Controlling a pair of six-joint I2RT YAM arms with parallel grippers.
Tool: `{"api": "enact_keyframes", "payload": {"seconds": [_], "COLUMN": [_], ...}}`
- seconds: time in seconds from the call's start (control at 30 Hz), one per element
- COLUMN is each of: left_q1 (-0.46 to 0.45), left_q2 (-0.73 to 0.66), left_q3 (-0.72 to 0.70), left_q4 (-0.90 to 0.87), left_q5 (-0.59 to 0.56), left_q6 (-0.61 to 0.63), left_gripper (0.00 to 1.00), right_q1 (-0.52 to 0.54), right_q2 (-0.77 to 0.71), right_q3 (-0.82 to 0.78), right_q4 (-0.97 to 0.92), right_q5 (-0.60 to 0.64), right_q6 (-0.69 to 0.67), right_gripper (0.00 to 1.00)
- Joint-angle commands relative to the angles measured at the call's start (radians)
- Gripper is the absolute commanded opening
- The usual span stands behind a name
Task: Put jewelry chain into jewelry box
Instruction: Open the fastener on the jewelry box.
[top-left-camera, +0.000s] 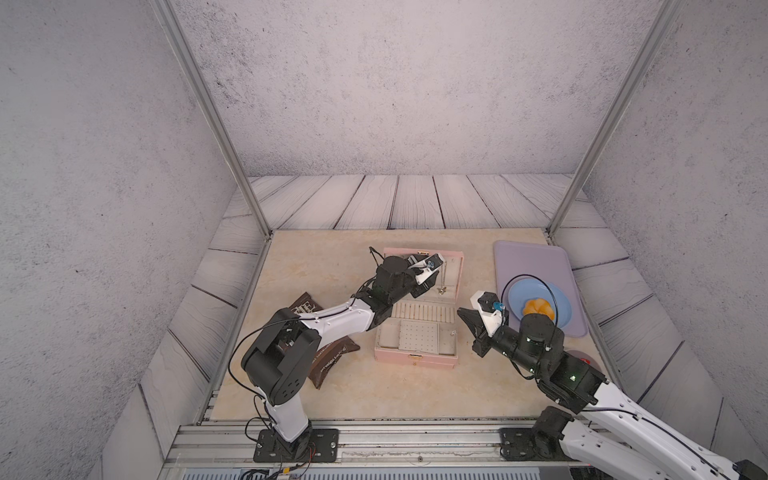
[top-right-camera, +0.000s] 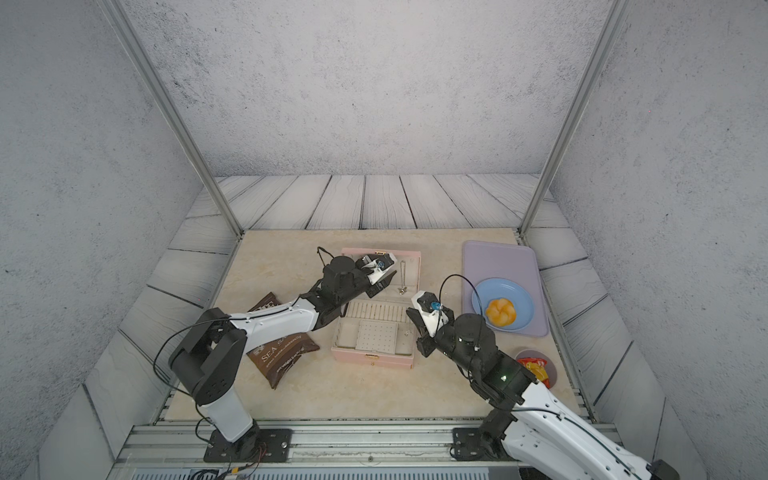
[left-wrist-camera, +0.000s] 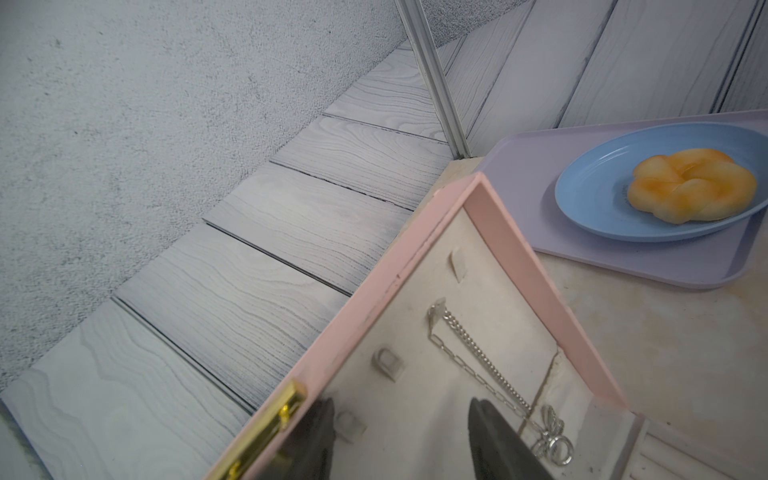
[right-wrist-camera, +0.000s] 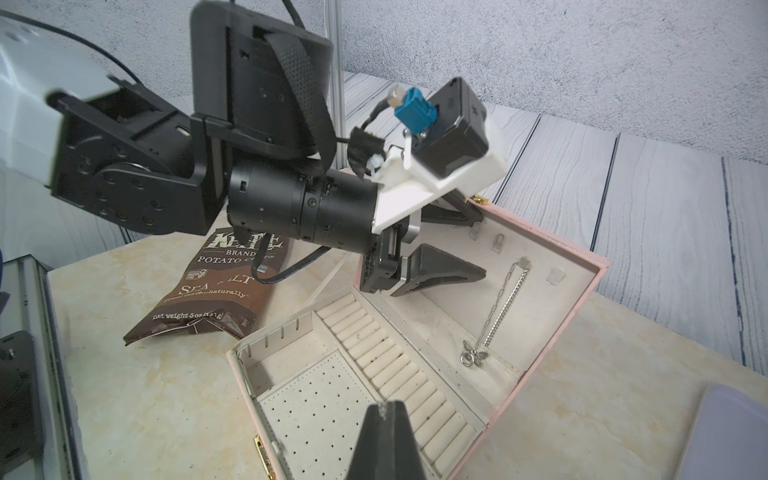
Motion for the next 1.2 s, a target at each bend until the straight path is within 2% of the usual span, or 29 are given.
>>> {"api": "enact_keyframes", "payload": {"seconds": [0.0,0.2,0.33,0.63,0.8,1.17], "left_q1": [0.005,0.002,-0.008,-0.054,-0.077,-0.076], "left_q2": [0.017,-0.009,-0.036,-0.015,0.020,0.017], "left_q3": [0.042,0.038,0.033,0.051,0.058,0.041], "left_q4": [-0.017,-0.189,-0.314,-0.475,-0.508,-0.512], "left_q5": [0.037,0.106,0.076,-0.111,-0.213,-0.238], "left_q6": [0.028,0.194,0.318,0.536,0.576,0.551], "left_gripper": [0.57,0.50,0.41,0.31,0.25,0.24], "right_q1": [0.001,0.002,0.001,0.000,0.001,0.001], "right_q2": [-0.019,-0.030,-0.029,-0.024,-0.025,-0.029], "right_q3": [-0.010,-0.019,-0.021,-0.024,-0.028,-0.028], "right_q4": [0.022,0.018,0.017,0.017,0.016,0.018], "right_q5": [-0.009,-0.011,-0.009,-0.005,-0.001,0.001], "right_q6": [-0.007,-0.010,-0.011,-0.015,-0.014,-0.011], "right_gripper": [0.00,0.00,0.00,0.00,0.00,0.00]}}
